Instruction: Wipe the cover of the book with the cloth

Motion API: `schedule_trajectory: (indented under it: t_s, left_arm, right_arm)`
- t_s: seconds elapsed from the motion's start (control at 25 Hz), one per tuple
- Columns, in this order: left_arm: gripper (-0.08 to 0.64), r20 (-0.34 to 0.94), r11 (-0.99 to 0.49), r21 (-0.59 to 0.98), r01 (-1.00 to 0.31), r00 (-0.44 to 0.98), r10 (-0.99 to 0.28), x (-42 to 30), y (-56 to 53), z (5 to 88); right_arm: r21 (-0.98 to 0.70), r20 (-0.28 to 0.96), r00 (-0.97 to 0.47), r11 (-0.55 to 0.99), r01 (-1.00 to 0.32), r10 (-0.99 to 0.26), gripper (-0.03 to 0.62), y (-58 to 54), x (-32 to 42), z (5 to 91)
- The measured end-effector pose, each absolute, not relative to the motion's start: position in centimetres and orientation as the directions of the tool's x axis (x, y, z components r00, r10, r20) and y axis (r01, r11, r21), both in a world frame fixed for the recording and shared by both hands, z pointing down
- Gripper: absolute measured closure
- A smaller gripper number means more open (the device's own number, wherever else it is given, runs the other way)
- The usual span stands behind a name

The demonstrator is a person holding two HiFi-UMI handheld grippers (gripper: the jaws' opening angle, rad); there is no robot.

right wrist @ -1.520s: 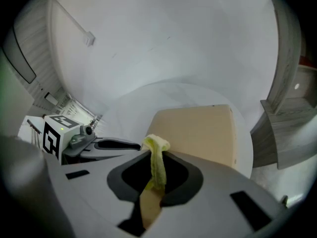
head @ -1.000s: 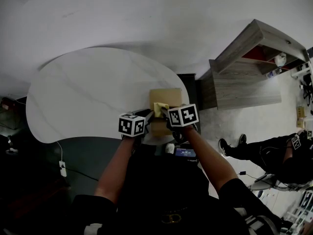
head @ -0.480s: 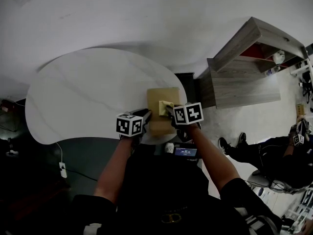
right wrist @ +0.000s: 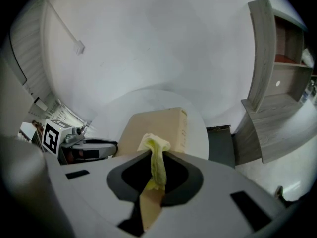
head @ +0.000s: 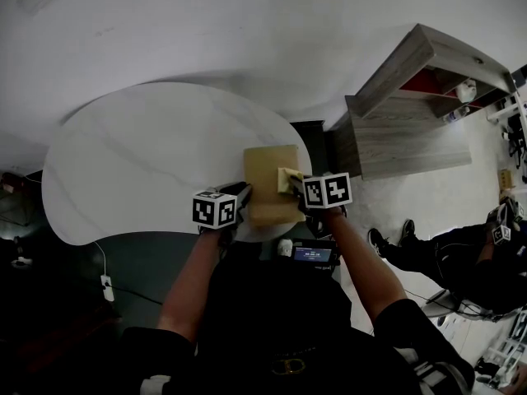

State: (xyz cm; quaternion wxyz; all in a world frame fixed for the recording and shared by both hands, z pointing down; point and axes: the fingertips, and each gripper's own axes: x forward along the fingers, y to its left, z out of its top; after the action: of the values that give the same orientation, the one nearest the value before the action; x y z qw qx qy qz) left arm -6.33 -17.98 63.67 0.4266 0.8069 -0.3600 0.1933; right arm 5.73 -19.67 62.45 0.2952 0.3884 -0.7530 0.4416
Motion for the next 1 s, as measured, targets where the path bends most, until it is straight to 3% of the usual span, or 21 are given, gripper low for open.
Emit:
schedule_trajectory:
  t_s: [1.0]
  left_arm:
    - [0.495,0.623,-0.369,0.545,-0.753,0.659,-0.422,-6.2,-18.0,63.8]
  right_arm:
    - [-0.413,0.799,-0.482,0.254,-0.875,-0.36,0.505,-19.2,8.5,62.4]
